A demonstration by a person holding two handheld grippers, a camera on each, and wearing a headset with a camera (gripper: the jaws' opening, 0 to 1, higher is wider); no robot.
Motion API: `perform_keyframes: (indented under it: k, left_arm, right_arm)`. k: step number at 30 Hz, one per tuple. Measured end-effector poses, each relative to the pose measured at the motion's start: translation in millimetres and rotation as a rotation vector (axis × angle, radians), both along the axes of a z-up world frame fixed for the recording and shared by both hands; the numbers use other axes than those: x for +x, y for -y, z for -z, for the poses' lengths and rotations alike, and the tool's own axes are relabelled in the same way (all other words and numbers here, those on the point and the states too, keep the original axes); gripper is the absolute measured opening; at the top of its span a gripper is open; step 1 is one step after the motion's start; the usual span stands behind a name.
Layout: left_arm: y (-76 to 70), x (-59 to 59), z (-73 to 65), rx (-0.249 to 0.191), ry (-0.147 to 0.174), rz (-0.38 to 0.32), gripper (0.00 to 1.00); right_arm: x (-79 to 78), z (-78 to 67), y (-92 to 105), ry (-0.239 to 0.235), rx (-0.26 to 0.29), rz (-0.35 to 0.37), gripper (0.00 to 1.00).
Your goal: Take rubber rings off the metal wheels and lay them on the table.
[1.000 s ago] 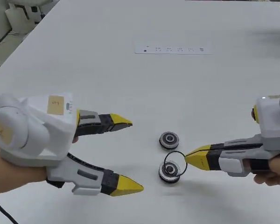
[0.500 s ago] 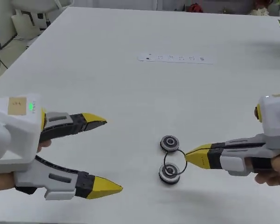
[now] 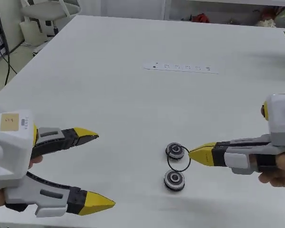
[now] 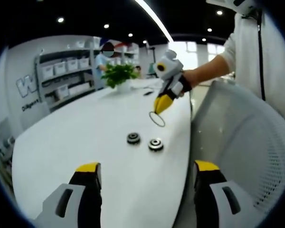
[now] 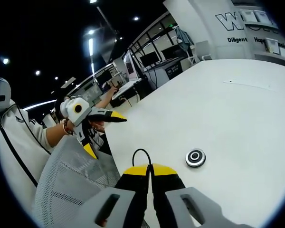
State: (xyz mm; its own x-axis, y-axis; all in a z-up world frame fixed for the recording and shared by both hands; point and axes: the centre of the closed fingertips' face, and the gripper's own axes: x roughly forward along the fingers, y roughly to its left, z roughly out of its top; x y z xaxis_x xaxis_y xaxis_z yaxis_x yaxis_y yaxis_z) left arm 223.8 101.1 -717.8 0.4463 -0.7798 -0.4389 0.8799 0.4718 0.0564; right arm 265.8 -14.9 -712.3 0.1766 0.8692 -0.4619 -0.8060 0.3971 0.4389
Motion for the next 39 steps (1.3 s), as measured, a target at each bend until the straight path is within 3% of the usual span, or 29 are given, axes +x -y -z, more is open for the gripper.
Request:
perform_keyframes:
  k: [11, 19, 39]
  left_arm:
    - [-9.9, -3.7, 3.7, -0.030, -0.010, -0.043, 0.82]
    - [-14.2, -4.5, 5.7, -0.045, -0.012, -0.060, 0.83]
    - [-14.8, -2.7, 7.5, -0.057, -0.005, -0.034, 0.85]
  right_arm:
    - [-6.9, 5.7, -29.4, -0.009, -0.023, -0.069, 0.00]
    - [-7.9, 21.5, -44.1, -0.025, -0.071, -0.097, 0.00]
    - [-0.2, 51.8, -61.9, -0.080, -0.147, -0.067, 0.00]
